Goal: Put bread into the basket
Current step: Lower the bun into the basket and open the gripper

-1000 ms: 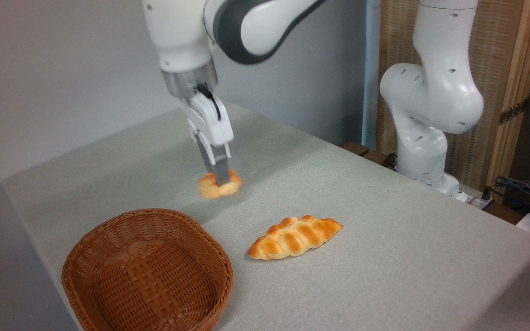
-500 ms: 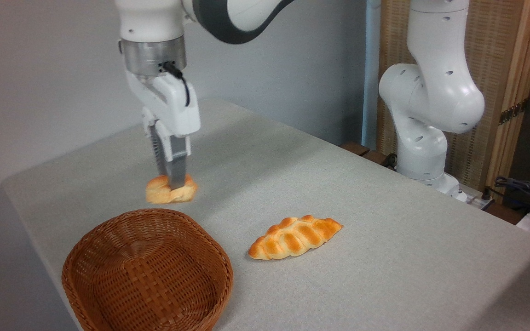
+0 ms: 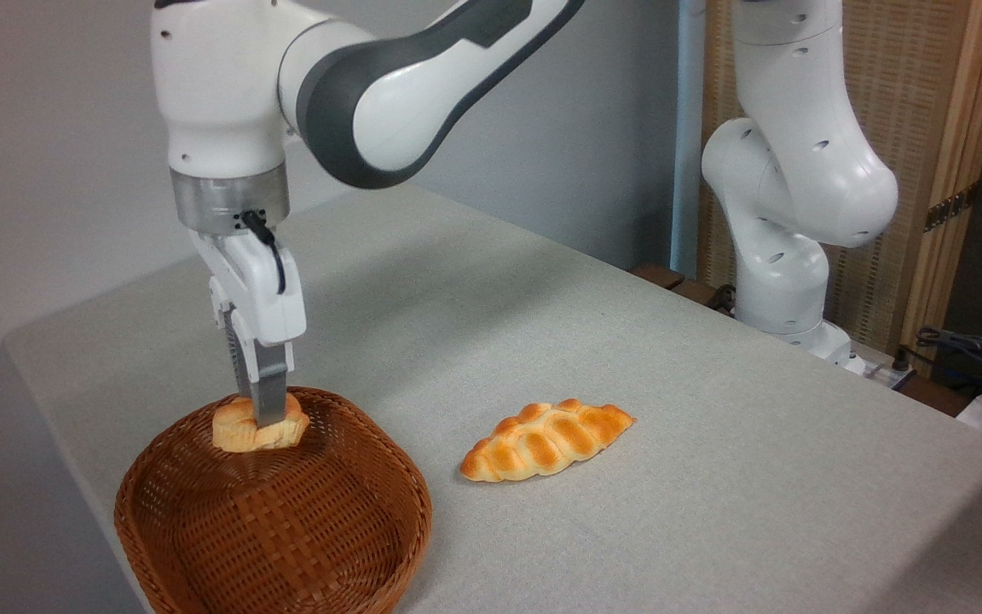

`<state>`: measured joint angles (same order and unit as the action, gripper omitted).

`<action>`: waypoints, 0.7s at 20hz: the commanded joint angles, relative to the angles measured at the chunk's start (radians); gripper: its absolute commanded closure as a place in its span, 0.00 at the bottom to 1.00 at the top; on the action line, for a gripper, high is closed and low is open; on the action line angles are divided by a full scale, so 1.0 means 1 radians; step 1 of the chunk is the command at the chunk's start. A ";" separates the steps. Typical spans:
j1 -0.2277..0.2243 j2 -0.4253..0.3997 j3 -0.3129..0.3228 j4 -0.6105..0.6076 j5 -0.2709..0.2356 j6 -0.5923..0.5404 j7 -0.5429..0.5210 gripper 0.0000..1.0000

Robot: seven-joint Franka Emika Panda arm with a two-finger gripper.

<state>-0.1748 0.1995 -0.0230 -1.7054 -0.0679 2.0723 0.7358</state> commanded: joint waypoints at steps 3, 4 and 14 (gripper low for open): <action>0.008 0.029 -0.020 0.021 -0.010 0.014 0.033 0.03; 0.008 0.029 -0.025 0.021 -0.010 0.014 0.033 0.00; 0.072 -0.129 -0.025 0.023 -0.021 -0.209 0.019 0.00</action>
<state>-0.1382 0.1742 -0.0415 -1.6725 -0.0680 2.0160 0.7432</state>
